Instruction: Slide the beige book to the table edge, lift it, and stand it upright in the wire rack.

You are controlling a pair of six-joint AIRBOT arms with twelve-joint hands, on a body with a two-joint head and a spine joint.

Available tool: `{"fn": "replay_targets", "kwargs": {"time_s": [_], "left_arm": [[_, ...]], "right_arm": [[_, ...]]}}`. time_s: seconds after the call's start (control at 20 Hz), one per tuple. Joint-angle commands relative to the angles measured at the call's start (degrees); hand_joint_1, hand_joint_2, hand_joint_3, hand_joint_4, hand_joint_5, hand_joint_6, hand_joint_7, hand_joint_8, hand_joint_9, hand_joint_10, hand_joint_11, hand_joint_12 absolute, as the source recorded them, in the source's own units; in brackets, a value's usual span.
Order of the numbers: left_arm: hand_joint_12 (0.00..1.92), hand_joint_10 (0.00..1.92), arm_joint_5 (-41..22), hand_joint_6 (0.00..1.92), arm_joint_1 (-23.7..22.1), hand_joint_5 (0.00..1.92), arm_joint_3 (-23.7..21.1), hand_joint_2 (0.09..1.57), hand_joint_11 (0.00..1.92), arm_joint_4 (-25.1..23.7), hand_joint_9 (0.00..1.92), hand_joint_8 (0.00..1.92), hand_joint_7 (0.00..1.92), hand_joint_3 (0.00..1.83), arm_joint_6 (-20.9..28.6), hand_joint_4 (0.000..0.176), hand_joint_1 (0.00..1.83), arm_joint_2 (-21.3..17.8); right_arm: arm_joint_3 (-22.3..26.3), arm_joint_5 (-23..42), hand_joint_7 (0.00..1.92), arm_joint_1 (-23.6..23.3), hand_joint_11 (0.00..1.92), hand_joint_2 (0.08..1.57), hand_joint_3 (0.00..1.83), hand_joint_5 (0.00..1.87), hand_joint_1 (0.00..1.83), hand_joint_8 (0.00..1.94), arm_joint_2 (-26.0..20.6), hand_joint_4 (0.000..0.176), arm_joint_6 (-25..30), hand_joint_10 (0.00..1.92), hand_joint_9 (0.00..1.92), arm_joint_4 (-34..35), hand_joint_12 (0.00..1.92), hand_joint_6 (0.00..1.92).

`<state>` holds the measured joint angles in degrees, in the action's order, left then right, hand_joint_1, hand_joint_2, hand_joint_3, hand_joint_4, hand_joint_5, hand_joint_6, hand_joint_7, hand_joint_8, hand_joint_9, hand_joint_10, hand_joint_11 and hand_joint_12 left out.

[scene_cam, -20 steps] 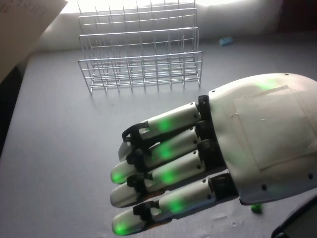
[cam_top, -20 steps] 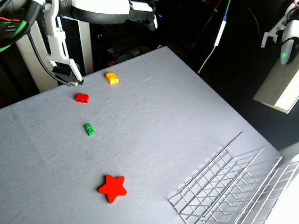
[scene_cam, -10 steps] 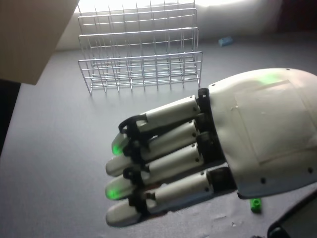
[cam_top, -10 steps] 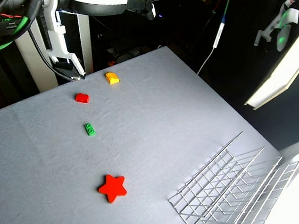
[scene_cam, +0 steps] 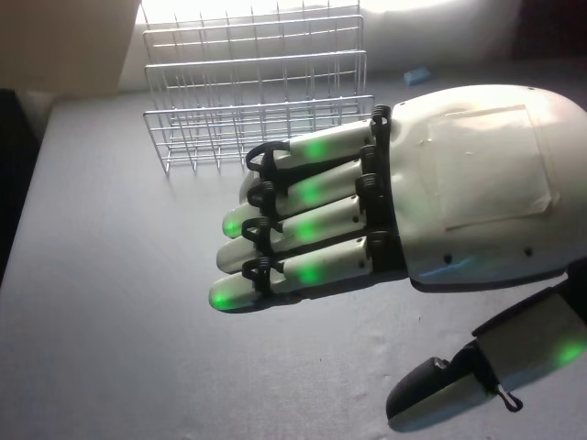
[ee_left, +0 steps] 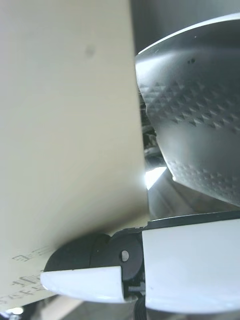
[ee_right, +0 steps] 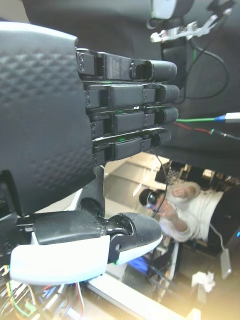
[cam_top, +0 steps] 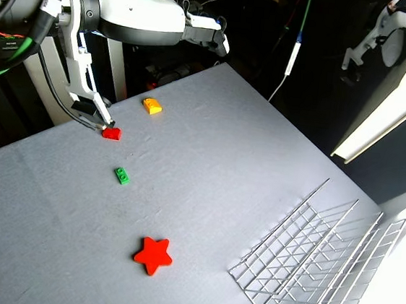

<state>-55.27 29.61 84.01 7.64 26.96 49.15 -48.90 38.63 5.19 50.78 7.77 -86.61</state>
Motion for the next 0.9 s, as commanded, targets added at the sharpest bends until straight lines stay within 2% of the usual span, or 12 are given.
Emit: {"fn": "replay_targets", "kwargs": {"time_s": [0.0, 0.3, 0.4, 0.5, 0.55, 0.6, 0.7, 0.85], "left_arm": [[1.40, 1.43, -7.5, 1.23, -0.8, 0.74, 0.5, 1.21, 0.70, 2.4, 0.81, 1.33, 0.77, 0.00, 1.3, 0.000, 1.33, -0.2], [1.47, 1.46, -10.0, 1.26, -2.6, 0.74, 1.2, 1.22, 0.68, 1.2, 0.78, 1.35, 0.75, 0.00, 3.0, 0.000, 1.33, 3.4], [1.48, 1.47, -10.9, 1.22, -2.8, 0.75, 2.2, 1.21, 0.70, 1.0, 0.78, 1.37, 0.75, 0.00, 3.0, 0.000, 1.33, 5.4], [1.49, 1.47, -11.3, 1.21, -3.6, 0.77, 4.0, 1.21, 0.68, -1.1, 0.78, 1.36, 0.75, 0.00, 3.6, 0.000, 1.33, 7.5], [1.51, 1.52, -11.7, 1.22, -4.3, 0.77, 5.4, 1.23, 0.64, -3.5, 0.74, 1.41, 0.71, 0.00, 4.4, 0.000, 1.32, 9.0], [1.45, 1.46, -12.1, 1.26, -4.9, 0.74, 6.4, 1.22, 0.69, -5.2, 0.78, 1.37, 0.74, 0.00, 5.1, 0.000, 1.33, 10.1], [1.45, 1.46, -12.6, 1.28, -5.1, 0.72, 7.8, 1.22, 0.68, -6.1, 0.78, 1.34, 0.76, 0.00, 5.6, 0.000, 1.32, 12.0], [1.48, 1.45, -12.6, 1.20, -5.0, 0.78, 8.8, 1.20, 0.65, -6.1, 0.79, 1.32, 0.77, 0.00, 6.2, 0.000, 1.33, 13.6]], "right_arm": [[0.2, 1.8, 0.28, -0.4, 0.00, 1.15, 0.00, 0.25, 0.18, 0.00, -0.2, 0.000, -0.4, 0.00, 0.29, 3.8, 0.75, 0.00], [0.2, 2.1, 0.25, -0.4, 0.00, 1.15, 0.00, 0.22, 0.19, 0.00, -0.2, 0.000, -0.9, 0.00, 0.25, 3.8, 0.69, 0.00], [0.2, 2.1, 0.24, -0.4, 0.00, 1.14, 0.00, 0.22, 0.21, 0.00, -0.2, 0.000, -1.1, 0.00, 0.26, 3.8, 0.74, 0.00], [0.2, 2.0, 0.24, -0.4, 0.00, 1.13, 0.00, 0.23, 0.23, 0.00, -0.2, 0.000, -1.3, 0.00, 0.25, 3.8, 0.72, 0.00], [0.2, 1.7, 0.24, -0.4, 0.00, 1.14, 0.00, 0.23, 0.22, 0.00, -0.2, 0.000, -1.4, 0.00, 0.25, 3.8, 0.71, 0.00], [0.2, 1.3, 0.25, -0.4, 0.00, 1.14, 0.00, 0.24, 0.20, 0.00, -0.2, 0.000, -1.4, 0.00, 0.26, 3.8, 0.74, 0.00], [0.2, 0.7, 0.26, -0.3, 0.00, 1.14, 0.00, 0.25, 0.20, 0.01, -0.3, 0.000, -1.4, 0.00, 0.27, 3.8, 0.74, 0.00], [0.2, 1.0, 0.26, 0.2, 0.00, 1.14, 0.00, 0.25, 0.22, 0.00, -0.3, 0.000, -1.4, 0.00, 0.26, 3.8, 0.72, 0.00]]}}
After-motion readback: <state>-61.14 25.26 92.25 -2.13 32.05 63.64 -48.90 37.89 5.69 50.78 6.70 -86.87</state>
